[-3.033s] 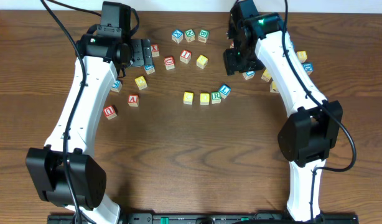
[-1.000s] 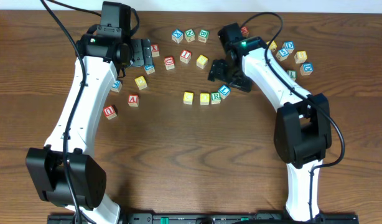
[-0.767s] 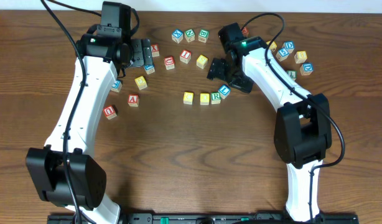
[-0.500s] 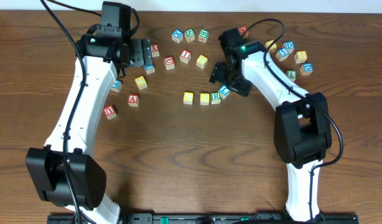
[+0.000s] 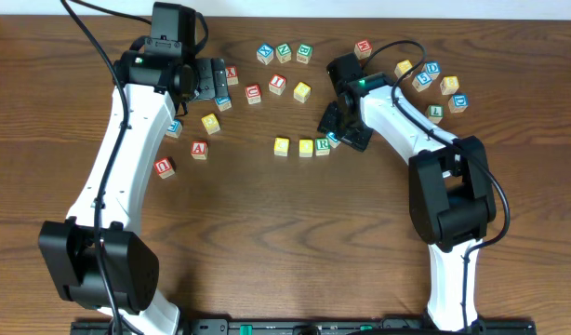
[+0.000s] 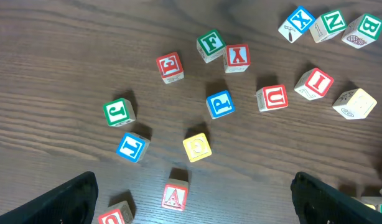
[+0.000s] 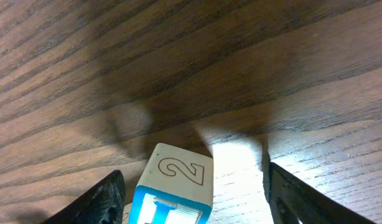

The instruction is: Spell out CORL

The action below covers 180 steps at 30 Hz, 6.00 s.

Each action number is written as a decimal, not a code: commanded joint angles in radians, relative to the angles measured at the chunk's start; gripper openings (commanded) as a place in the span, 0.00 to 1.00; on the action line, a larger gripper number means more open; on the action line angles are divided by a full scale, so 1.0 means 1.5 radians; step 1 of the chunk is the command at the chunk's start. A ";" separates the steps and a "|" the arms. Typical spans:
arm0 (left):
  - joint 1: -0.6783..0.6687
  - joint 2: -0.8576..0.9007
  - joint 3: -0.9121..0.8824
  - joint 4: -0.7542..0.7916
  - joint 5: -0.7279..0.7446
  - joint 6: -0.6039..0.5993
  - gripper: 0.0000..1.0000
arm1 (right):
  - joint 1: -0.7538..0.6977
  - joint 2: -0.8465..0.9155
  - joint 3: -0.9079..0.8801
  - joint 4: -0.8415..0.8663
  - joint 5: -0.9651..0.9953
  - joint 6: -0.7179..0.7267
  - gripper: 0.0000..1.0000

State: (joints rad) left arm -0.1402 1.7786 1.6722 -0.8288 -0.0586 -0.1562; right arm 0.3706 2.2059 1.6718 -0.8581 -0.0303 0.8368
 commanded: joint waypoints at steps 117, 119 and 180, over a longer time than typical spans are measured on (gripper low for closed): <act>-0.001 0.010 0.000 -0.001 -0.002 0.002 0.98 | -0.034 -0.029 0.073 -0.111 0.086 -0.299 0.56; -0.001 0.010 0.000 -0.001 -0.002 0.002 0.98 | -0.034 -0.029 0.073 -0.100 0.086 -0.299 0.56; -0.001 0.010 0.000 -0.001 -0.002 0.002 0.98 | -0.020 -0.038 -0.015 -0.076 -0.009 -0.432 0.59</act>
State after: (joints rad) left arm -0.1402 1.7786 1.6722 -0.8288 -0.0586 -0.1562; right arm 0.3393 2.1941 1.6482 -0.9638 -0.0319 0.1520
